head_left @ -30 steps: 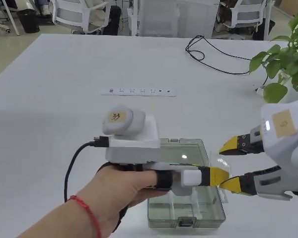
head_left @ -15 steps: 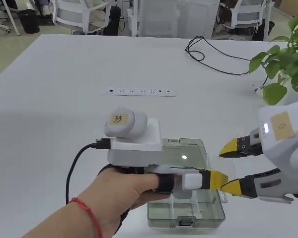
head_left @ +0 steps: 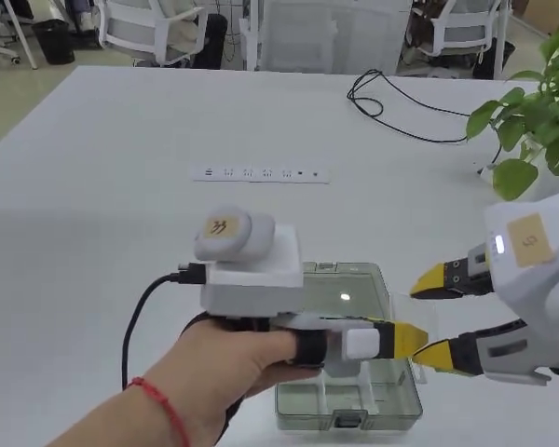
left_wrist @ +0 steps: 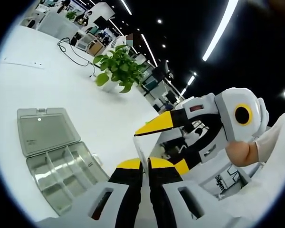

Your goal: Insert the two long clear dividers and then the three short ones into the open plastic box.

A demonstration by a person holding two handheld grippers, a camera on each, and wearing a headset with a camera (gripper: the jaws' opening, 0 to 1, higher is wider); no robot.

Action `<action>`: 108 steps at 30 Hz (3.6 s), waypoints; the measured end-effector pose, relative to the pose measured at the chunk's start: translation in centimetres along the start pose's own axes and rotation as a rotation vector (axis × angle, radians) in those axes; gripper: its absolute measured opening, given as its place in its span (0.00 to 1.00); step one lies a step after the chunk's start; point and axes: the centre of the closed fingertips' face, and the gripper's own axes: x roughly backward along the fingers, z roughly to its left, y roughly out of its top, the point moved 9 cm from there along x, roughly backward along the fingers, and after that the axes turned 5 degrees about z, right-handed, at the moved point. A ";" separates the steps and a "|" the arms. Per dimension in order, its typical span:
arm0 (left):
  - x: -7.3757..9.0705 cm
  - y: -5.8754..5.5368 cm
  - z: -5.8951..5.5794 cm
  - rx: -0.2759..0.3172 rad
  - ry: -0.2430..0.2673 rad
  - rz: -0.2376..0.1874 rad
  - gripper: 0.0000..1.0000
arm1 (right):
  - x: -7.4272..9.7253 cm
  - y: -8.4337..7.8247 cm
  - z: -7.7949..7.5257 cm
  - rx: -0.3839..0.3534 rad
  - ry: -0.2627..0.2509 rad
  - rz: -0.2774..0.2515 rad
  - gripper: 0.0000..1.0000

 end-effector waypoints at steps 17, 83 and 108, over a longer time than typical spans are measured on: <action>0.0 0.0 0.0 0.007 0.002 -0.016 0.00 | 0.5 0.1 -0.4 0.032 -0.010 0.005 0.30; 2.7 -0.9 -3.0 -0.768 -0.084 0.049 0.00 | 2.3 0.9 -0.1 -0.096 0.459 -0.262 0.03; 4.4 -1.2 -1.1 -0.724 0.013 0.039 0.08 | 2.4 -0.7 -1.0 -0.125 0.412 -0.240 0.03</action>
